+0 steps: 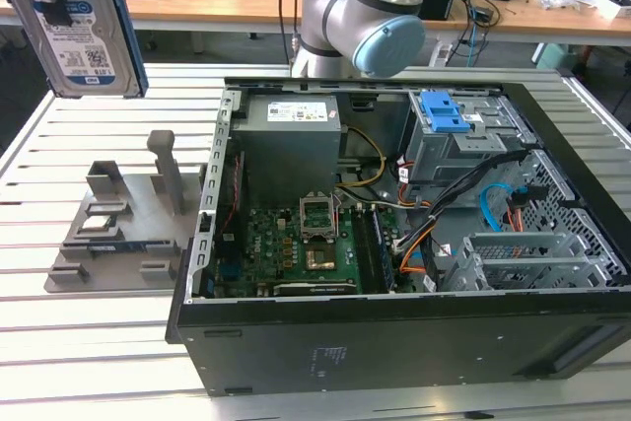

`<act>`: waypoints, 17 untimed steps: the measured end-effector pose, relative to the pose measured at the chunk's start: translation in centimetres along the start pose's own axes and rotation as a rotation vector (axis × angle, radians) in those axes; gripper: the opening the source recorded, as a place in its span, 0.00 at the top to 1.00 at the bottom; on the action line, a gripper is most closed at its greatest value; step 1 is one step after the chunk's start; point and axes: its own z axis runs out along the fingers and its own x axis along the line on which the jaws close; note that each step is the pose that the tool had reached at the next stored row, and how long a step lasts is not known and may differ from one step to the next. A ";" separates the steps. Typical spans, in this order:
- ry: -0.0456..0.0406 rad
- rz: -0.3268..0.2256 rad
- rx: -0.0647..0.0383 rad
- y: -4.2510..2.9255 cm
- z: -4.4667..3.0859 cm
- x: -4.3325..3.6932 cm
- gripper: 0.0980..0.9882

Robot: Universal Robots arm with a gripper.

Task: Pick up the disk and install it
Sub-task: 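Pick up the disk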

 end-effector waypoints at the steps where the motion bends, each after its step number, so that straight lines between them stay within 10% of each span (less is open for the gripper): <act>1: -0.0001 0.000 0.000 0.00 -0.19 0.00 0.71; 17: 0.0000 0.000 0.000 0.03 -3.44 0.04 0.71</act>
